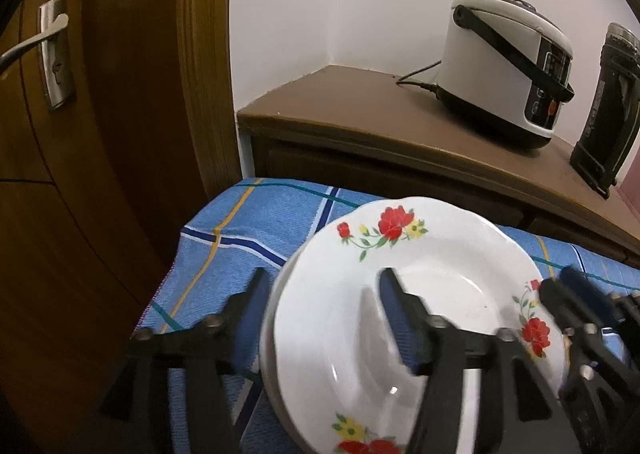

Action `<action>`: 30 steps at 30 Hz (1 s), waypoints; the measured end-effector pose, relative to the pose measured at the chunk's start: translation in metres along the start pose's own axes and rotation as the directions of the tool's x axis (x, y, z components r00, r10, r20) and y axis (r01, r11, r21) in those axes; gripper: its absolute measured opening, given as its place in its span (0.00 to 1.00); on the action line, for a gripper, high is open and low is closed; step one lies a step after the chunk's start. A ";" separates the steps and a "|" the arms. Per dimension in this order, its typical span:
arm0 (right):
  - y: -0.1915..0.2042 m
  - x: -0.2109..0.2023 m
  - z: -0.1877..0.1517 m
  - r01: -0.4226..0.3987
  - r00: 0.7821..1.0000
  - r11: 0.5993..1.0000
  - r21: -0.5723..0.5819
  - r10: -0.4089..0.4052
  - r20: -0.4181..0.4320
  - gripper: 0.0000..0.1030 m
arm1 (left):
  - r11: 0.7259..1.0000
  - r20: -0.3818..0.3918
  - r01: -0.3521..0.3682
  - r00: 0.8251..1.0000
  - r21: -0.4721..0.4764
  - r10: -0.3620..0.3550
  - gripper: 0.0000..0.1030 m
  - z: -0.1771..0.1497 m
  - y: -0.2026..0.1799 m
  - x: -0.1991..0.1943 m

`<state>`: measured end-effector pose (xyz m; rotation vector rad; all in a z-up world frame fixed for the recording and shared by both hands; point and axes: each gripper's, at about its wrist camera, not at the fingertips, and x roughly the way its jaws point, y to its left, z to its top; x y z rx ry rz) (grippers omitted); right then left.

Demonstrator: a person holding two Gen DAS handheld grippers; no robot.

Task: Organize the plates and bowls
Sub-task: 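Open both grippers and pull them away from the plate stack, then move both grippers to the pink bowl rim and close on it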

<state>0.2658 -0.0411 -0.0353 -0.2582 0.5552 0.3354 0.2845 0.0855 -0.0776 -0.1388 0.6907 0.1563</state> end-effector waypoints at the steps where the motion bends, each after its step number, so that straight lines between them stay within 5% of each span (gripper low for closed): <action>1: 0.008 -0.001 0.000 0.012 1.000 0.999 -0.039 -0.011 0.006 0.24 | 1.000 0.012 -0.001 1.000 0.000 0.001 0.67 0.000 0.000 -0.002; 5: 0.020 -0.005 -0.001 0.029 0.999 0.995 -0.098 -0.026 0.032 0.46 | 1.000 0.028 0.001 1.000 -0.004 -0.001 0.69 0.000 0.001 -0.005; 16: 0.013 -0.020 -0.002 -0.014 1.000 1.000 -0.017 0.013 -0.024 0.69 | 0.999 0.045 -0.002 0.999 -0.034 0.004 0.69 0.000 0.005 -0.007; 30: -0.050 -0.167 -0.029 -0.036 0.998 0.993 0.108 0.031 0.048 0.70 | 0.999 0.152 -0.035 0.988 0.004 0.034 0.69 -0.005 -0.006 -0.042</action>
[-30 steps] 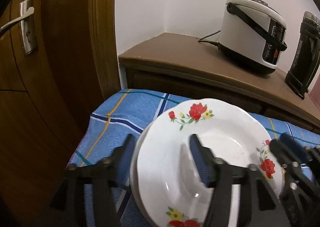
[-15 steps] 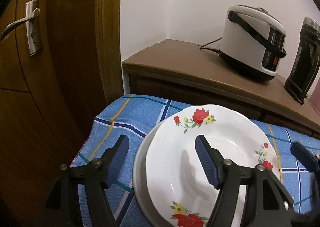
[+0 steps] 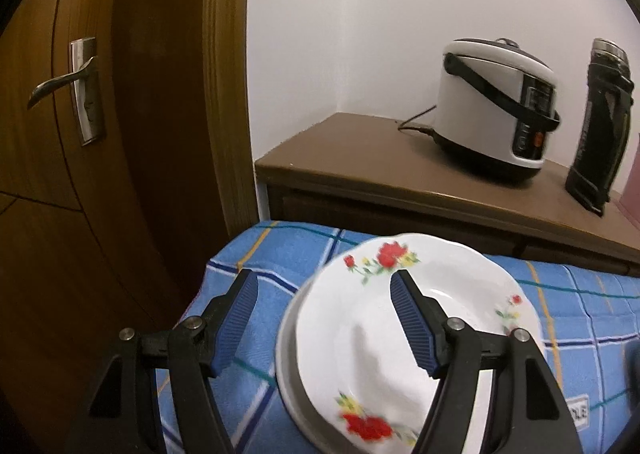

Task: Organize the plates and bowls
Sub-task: 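Move both grippers to the pink bowl rim and close on it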

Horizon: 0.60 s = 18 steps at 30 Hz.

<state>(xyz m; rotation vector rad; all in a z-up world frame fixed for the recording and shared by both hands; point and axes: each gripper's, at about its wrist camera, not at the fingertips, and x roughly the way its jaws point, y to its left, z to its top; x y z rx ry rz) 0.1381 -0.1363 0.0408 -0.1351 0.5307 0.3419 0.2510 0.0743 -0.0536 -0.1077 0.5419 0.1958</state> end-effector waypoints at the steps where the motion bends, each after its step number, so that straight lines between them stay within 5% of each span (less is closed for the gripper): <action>1: -0.013 -0.015 -0.006 0.020 1.000 1.000 0.015 -0.020 0.007 0.70 | 1.000 0.006 0.013 1.000 -0.004 -0.013 0.69 0.000 -0.002 -0.009; 9: -0.103 -0.076 -0.072 0.184 0.983 0.971 0.152 -0.180 -0.039 0.70 | 0.975 0.001 0.204 0.979 0.094 -0.205 0.69 -0.020 -0.070 -0.093; 18: -0.215 -0.115 -0.128 0.367 0.930 0.855 0.366 -0.348 -0.119 0.61 | 0.857 -0.111 0.450 0.893 0.253 -0.436 0.69 -0.055 -0.194 -0.161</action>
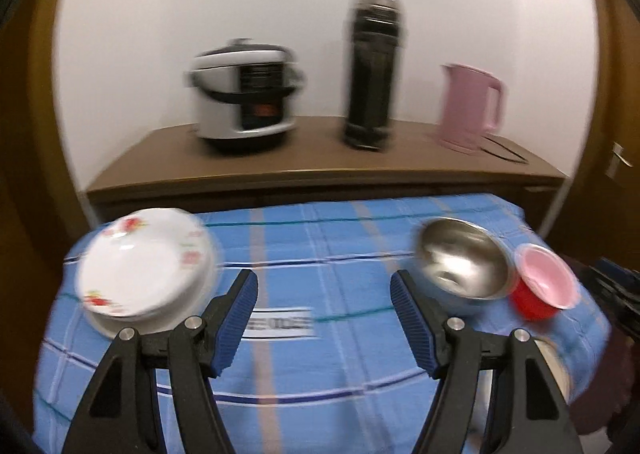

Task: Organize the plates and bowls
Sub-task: 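Move both grippers to the pink bowl rim and close on it, then lift the pink bowl with both grippers and carry it over the steel bowl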

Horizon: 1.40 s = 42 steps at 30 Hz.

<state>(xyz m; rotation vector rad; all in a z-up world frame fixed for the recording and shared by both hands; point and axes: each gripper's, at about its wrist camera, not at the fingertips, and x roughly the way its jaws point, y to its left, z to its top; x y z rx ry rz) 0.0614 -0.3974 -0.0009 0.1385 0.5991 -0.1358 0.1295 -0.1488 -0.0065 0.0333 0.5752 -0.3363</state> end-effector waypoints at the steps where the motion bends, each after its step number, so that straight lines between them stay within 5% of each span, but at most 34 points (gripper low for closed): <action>1: -0.011 0.003 0.000 0.016 1.000 1.000 0.017 -0.016 -0.010 0.60 | 1.000 -0.010 0.014 1.000 0.020 -0.014 0.69 0.002 -0.015 0.001; 8: -0.059 0.024 -0.002 0.044 0.997 0.995 0.085 -0.038 -0.071 0.46 | 0.970 -0.097 0.166 0.984 0.177 -0.151 0.68 0.017 -0.118 0.014; 16: -0.067 0.048 -0.001 -0.005 0.993 0.995 0.097 0.016 -0.116 0.39 | 0.927 -0.281 0.264 0.941 0.267 -0.187 0.41 0.021 -0.183 0.048; 20: -0.068 0.057 -0.003 -0.023 0.991 0.996 0.091 0.035 -0.130 0.31 | 0.918 -0.363 0.302 0.910 0.258 -0.198 0.30 0.016 -0.192 0.065; 26: -0.070 0.066 -0.007 -0.062 0.986 0.994 0.090 0.075 -0.150 0.14 | 0.910 -0.462 0.355 0.858 0.214 -0.226 0.30 0.014 -0.197 0.086; 33: -0.074 0.067 -0.009 -0.099 0.982 0.990 0.104 0.114 -0.148 0.10 | 0.908 -0.520 0.379 0.819 0.175 -0.242 0.28 0.009 -0.203 0.105; 37: -0.077 0.065 -0.007 -0.121 0.980 0.985 0.120 0.138 -0.142 0.10 | 0.912 -0.532 0.383 0.808 0.149 -0.253 0.25 0.008 -0.201 0.111; 42: -0.077 0.059 -0.004 -0.129 0.982 0.985 0.115 0.143 -0.127 0.10 | 0.914 -0.522 0.375 0.816 0.156 -0.246 0.18 0.012 -0.200 0.108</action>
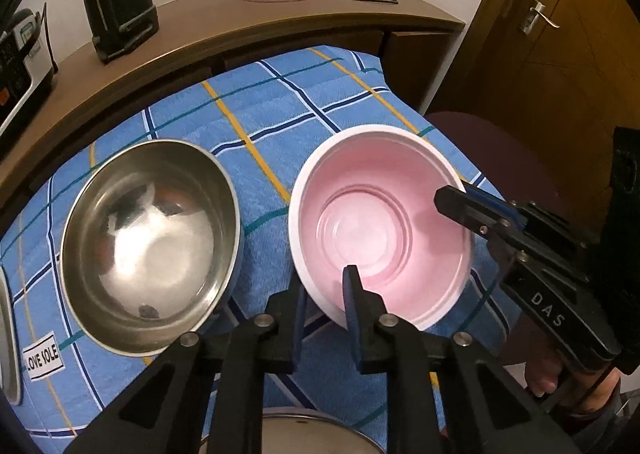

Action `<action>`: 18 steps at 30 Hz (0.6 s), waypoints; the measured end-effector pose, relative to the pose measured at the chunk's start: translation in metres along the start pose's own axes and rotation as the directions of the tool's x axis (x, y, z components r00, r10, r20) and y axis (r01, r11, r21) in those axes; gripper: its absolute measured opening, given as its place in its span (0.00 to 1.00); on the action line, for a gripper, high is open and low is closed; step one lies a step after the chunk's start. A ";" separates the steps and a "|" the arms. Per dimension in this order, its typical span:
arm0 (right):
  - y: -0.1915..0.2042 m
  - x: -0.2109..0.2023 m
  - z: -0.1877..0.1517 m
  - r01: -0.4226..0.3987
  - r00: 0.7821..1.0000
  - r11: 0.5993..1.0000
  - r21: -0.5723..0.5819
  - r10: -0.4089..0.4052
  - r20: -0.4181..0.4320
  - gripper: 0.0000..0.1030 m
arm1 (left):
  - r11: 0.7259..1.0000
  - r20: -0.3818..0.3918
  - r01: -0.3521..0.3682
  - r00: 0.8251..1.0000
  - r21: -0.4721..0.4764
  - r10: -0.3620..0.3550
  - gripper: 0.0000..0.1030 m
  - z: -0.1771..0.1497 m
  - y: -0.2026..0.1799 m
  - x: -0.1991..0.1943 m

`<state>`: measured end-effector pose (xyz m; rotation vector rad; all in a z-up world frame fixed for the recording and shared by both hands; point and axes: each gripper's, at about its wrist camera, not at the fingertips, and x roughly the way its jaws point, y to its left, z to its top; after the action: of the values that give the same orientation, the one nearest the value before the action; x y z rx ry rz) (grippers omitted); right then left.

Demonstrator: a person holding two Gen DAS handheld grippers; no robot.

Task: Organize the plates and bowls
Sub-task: 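Lift the pink bowl with both grippers and carry it over the steel bowl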

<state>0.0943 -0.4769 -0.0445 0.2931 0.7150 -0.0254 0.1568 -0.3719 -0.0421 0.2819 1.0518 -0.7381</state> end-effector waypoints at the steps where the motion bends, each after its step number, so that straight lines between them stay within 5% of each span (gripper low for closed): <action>1: 0.001 0.000 0.001 0.001 1.000 1.000 -0.002 -0.001 0.000 0.10 | 1.000 0.004 0.002 1.000 -0.003 -0.002 0.18 0.000 0.000 -0.001; 18: 0.019 -0.013 0.004 0.002 1.000 0.999 -0.035 -0.002 0.022 0.11 | 0.999 0.067 0.035 0.997 -0.005 -0.035 0.18 -0.012 0.010 -0.019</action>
<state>0.0897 -0.4607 -0.0284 0.2579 0.6928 -0.0180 0.1497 -0.3507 -0.0327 0.2322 0.9979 -0.7707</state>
